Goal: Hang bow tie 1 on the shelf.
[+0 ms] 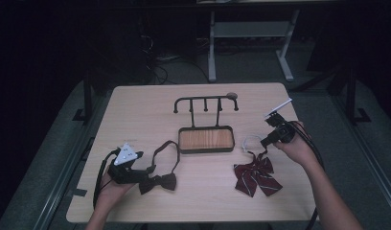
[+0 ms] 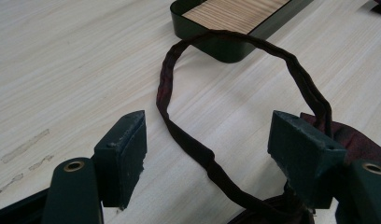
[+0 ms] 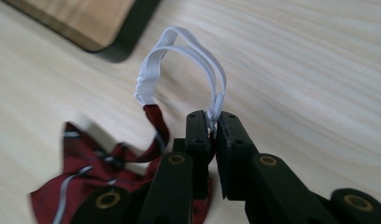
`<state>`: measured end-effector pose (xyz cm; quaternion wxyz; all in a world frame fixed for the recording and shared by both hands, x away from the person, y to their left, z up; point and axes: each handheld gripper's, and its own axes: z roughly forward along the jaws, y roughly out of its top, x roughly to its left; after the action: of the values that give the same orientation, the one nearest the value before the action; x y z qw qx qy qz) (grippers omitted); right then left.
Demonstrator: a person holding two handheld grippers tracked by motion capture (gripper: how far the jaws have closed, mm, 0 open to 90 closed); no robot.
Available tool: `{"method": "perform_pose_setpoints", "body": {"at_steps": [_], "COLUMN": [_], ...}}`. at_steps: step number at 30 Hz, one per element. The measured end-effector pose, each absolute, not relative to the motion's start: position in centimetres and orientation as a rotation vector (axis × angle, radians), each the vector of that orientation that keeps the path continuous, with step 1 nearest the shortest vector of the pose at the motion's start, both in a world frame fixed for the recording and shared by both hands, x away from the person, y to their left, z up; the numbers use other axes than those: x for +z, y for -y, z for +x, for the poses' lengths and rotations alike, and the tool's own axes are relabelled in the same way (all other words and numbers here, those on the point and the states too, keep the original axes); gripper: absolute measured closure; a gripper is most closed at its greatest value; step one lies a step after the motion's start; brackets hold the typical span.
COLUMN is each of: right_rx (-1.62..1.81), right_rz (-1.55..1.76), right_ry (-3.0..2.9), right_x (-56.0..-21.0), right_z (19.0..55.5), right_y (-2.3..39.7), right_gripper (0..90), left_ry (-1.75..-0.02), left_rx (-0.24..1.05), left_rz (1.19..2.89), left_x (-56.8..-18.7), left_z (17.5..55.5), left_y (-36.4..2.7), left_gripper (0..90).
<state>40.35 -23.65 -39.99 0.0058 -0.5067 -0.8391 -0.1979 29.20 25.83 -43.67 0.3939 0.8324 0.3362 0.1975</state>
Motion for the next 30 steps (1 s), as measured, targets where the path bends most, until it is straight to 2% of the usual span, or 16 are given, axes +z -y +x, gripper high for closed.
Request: {"method": "perform_pose_setpoints", "body": {"at_steps": [30], "right_rx": [-0.858], "right_rz": [-1.328], "right_ry": [2.706], "right_x": [-32.2], "right_z": [36.7], "right_y": [21.9], "right_gripper": [83.3], "left_ry": [-0.855], "left_rx": [0.493], "left_rz": [2.109], "left_x": [-43.8], "left_z": [29.2], "left_y": [-25.7], "left_gripper": [28.6]}}
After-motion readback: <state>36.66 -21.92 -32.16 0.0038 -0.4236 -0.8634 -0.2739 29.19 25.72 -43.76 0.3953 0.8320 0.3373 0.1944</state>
